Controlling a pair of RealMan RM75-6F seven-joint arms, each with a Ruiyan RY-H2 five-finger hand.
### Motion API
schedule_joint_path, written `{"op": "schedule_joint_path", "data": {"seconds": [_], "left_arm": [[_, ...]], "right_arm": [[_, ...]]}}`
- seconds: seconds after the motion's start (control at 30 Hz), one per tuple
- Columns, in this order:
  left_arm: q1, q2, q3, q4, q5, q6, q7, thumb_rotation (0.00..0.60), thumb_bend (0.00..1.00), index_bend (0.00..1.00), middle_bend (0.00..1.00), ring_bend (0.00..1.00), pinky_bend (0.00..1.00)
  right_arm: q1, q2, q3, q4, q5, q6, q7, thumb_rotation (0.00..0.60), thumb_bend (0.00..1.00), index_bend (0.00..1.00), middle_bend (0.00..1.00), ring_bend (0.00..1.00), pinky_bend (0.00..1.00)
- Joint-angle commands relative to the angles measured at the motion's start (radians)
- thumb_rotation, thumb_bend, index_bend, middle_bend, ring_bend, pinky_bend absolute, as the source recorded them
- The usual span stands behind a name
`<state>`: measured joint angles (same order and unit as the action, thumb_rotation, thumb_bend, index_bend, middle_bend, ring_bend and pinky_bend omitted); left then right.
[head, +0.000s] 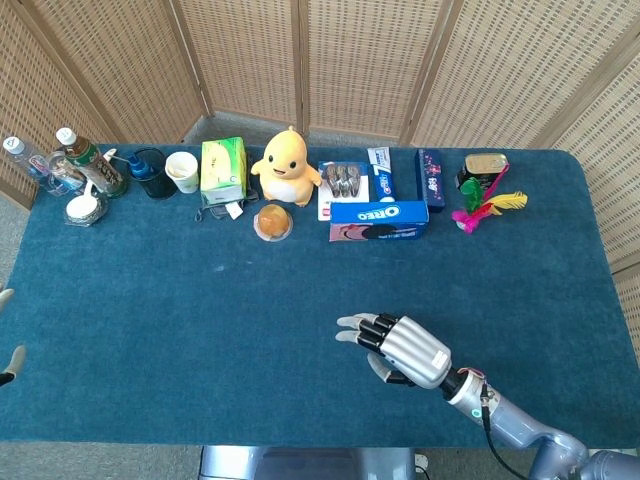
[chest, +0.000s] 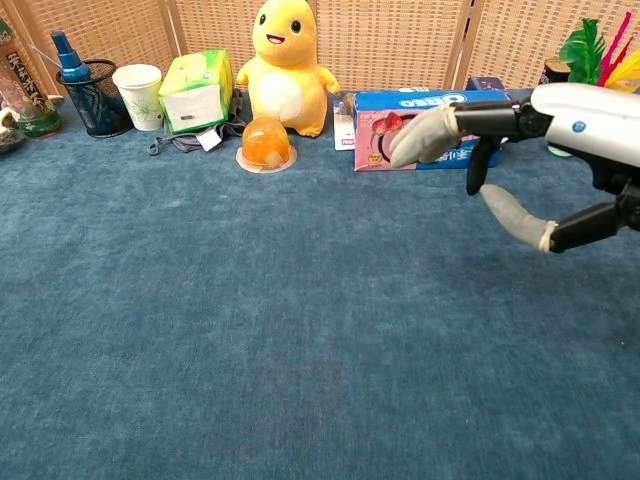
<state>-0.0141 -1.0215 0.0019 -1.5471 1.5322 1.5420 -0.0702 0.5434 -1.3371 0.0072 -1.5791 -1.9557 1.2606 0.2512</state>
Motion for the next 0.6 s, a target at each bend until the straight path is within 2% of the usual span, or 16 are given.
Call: {"op": "schedule_joint_path", "data": {"seconds": [0.03, 0.27, 0.43, 0.6], "left_arm": [[0.000, 0.001, -0.001, -0.001, -0.001, -0.001, 0.000, 0.530, 0.40, 0.00, 0.00, 0.00, 0.00], [-0.003, 0.003, -0.003, -0.002, -0.004, -0.009, -0.002, 0.533, 0.40, 0.00, 0.00, 0.00, 0.00], [-0.002, 0.005, -0.003, -0.003, -0.004, -0.010, -0.006, 0.531, 0.40, 0.00, 0.00, 0.00, 0.00], [0.000, 0.007, -0.003, -0.004, -0.004, -0.006, -0.010, 0.531, 0.40, 0.00, 0.00, 0.00, 0.00]], "right_arm": [[0.004, -0.014, -0.001, 0.022, -0.008, 0.019, -0.023, 0.600, 0.70, 0.21, 0.12, 0.17, 0.25], [0.014, -0.039, -0.014, 0.063, -0.022, 0.051, -0.051, 0.600, 0.73, 0.14, 0.08, 0.07, 0.10], [0.023, -0.043, -0.024, 0.070, -0.026, 0.059, -0.061, 0.600, 0.73, 0.09, 0.05, 0.05, 0.09], [0.030, -0.043, -0.031, 0.062, -0.024, 0.065, -0.069, 0.600, 0.73, 0.08, 0.05, 0.05, 0.09]]}}
